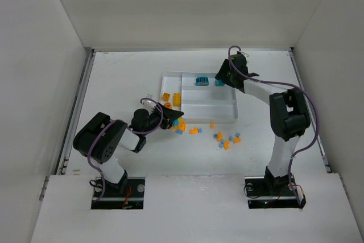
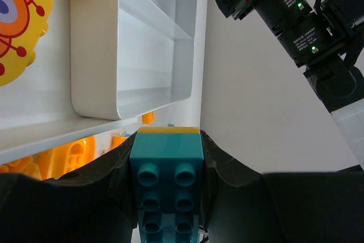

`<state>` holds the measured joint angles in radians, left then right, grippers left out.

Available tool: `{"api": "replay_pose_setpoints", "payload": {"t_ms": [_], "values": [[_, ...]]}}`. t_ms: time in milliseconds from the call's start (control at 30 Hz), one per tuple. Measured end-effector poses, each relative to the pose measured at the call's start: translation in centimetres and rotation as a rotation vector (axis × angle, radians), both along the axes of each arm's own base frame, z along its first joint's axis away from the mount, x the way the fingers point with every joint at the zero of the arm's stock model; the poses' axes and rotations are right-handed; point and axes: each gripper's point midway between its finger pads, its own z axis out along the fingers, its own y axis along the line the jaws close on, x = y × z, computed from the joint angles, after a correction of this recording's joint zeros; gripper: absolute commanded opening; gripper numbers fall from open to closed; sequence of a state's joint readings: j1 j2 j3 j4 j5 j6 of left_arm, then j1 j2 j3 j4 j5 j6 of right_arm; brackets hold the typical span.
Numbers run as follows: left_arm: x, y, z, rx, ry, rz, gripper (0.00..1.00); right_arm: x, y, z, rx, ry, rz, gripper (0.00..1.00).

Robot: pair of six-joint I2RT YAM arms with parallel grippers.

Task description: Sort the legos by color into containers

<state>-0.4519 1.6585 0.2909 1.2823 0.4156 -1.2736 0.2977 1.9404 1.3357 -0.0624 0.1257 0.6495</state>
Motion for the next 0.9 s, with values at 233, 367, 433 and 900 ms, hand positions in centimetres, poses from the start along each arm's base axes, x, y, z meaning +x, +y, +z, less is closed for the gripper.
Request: {"api": "replay_pose_setpoints", "payload": {"t_ms": [233, 367, 433, 900], "values": [[-0.1, -0.2, 0.1, -0.001, -0.002, -0.006, 0.15, -0.1, 0.2, 0.8, 0.019, -0.018, -0.007, 0.67], [-0.1, -0.6, 0.5, -0.008, -0.013, -0.016, 0.15, -2.9, 0.2, 3.0, 0.029, -0.067, 0.011, 0.59], [-0.1, -0.8, 0.9, -0.016, -0.021, -0.02, 0.15, -5.1, 0.7, 4.8, 0.042, -0.123, 0.04, 0.52], [0.9, -2.0, 4.0, -0.127, 0.001, -0.012, 0.16, -25.4, 13.2, 8.4, 0.318, -0.37, 0.592, 0.79]]}}
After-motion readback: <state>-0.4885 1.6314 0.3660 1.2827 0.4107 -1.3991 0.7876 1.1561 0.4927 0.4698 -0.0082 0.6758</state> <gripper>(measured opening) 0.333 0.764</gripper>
